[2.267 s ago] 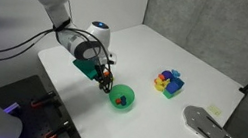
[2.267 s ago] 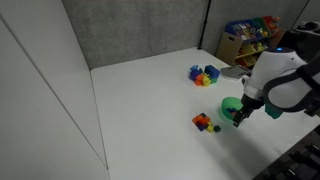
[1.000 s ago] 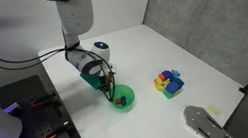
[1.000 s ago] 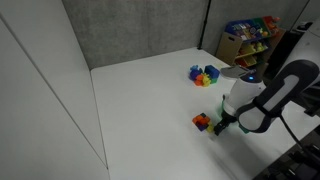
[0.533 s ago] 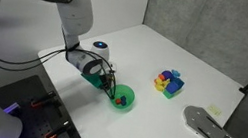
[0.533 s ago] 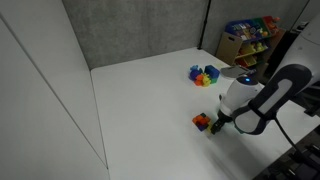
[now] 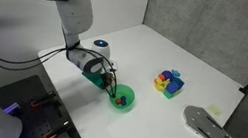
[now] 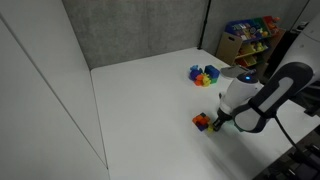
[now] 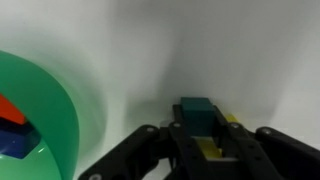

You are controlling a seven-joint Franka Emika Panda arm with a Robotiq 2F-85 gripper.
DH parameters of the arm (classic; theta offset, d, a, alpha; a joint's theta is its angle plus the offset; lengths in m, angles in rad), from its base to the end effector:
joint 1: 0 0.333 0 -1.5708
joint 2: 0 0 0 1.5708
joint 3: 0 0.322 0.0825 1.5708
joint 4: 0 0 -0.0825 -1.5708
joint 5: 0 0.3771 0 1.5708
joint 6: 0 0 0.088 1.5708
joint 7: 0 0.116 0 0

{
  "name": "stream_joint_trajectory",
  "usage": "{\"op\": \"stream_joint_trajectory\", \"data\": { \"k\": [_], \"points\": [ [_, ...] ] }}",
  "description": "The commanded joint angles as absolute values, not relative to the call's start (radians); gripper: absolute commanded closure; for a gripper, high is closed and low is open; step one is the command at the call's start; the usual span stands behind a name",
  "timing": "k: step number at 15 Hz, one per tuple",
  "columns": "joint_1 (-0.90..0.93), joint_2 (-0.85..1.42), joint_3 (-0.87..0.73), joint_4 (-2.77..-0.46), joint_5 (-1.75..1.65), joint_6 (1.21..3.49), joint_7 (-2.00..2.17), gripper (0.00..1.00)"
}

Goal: Put the small green block in the green bowl

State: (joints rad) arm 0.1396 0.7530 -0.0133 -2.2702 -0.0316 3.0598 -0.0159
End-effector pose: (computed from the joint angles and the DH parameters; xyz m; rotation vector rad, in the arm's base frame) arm 0.4948 0.0644 0.0341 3.1186 0.2774 0.0581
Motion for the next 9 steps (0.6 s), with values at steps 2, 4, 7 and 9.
{"op": "stream_joint_trajectory", "data": {
  "k": [2,4,7,9],
  "points": [
    [0.147,0.652,-0.044,-2.291,-0.034,2.972,0.009,0.9],
    [0.138,0.607,-0.052,-2.293,-0.036,2.93,0.01,0.9],
    [0.101,0.539,-0.042,-2.288,-0.032,2.86,0.001,0.9],
    [0.08,0.503,-0.044,-2.283,-0.03,2.819,0.0,0.9]
  ]
}}
